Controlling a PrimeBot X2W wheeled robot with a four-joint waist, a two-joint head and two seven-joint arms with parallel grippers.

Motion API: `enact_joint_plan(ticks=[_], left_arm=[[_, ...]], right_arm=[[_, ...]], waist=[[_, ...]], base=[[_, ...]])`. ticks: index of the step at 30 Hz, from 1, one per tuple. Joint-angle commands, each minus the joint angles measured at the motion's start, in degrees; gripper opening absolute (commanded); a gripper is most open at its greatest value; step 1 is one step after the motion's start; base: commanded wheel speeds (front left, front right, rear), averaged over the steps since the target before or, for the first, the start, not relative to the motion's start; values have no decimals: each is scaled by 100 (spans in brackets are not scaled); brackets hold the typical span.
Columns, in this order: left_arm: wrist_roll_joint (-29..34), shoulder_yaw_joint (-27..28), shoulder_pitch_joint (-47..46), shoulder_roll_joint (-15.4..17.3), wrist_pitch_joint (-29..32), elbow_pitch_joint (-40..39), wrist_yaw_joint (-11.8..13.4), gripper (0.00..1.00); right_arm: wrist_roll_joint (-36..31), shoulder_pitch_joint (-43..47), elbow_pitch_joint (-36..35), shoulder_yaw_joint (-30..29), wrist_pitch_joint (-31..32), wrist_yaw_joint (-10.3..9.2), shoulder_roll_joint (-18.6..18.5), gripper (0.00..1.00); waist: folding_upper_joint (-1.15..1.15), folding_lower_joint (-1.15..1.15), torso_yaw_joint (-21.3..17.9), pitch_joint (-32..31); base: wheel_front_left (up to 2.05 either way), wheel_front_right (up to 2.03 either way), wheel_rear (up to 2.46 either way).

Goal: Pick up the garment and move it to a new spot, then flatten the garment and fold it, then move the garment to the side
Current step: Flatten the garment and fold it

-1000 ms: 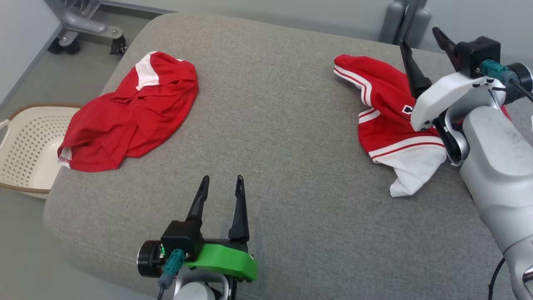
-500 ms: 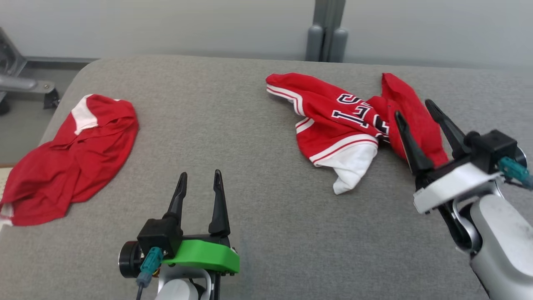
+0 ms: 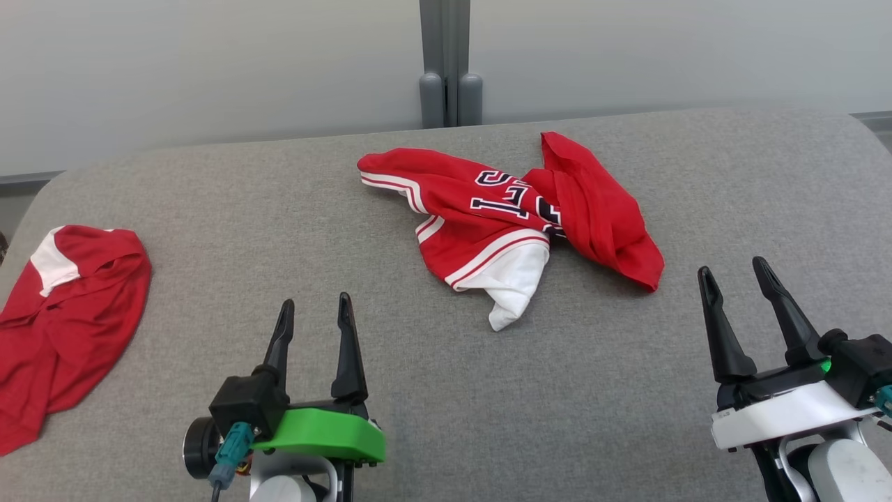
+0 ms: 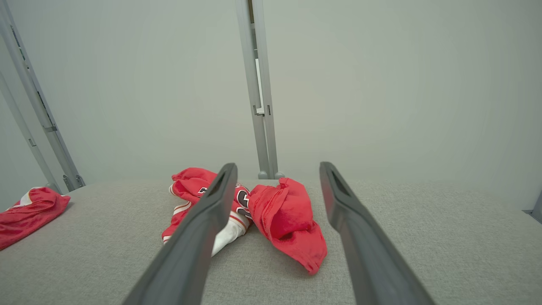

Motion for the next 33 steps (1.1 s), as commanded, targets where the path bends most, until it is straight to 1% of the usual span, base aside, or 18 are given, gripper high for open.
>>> enact_joint_plan(ticks=[1, 6, 8, 12, 14, 18, 21, 26, 33], left_arm=[[-48, 54, 87, 25, 1, -26, -3, 100], [-42, 18, 33, 25, 1, 54, -46, 100], [-16, -91, -56, 24, 0, 148, -77, 100], [75, -642, -395, 23, 2, 646, -217, 100], [85, -1056, -657, 24, 1, 1089, -301, 100], [-108, -1842, -1396, 25, 162, 1901, -347, 100], [-473, -2332, -1914, 28, 440, 2358, -282, 100], [-948, -2956, -2622, 31, 757, 3027, -68, 100], [-1499, -3471, -3126, 28, 799, 3667, 163, 100]], right_arm=[[-59, 27, -39, 11, -20, -1, 17, 100], [-69, -91, -10, 89, -20, -1, 55, 100], [-40, -135, -5, 66, -20, -1, 50, 100], [18, -197, -8, 71, -20, -1, -2, 100], [42, -231, 2, 91, -20, -1, -36, 100], [109, -357, 6, 127, -20, -1, -110, 100], [145, -471, 26, 174, -21, -1, -174, 100], [240, -631, -20, 168, -21, -1, -173, 100], [220, -706, 50, 124, -21, -1, -146, 100]], waist=[[0, 0, -89, -12], [0, 0, -214, 45], [0, 0, -276, 116], [0, 0, -406, 333], [0, 0, -491, 442], [0, 0, -697, 683], [0, 0, -896, 852], [0, 0, -1162, 1027], [0, 0, -1317, 1094]], base=[[0, 0, 0], [0, 0, 0], [0, 0, 0], [0, 0, 0], [0, 0, 0], [0, 0, 0], [0, 0, 0], [0, 0, 0], [0, 0, 0]])
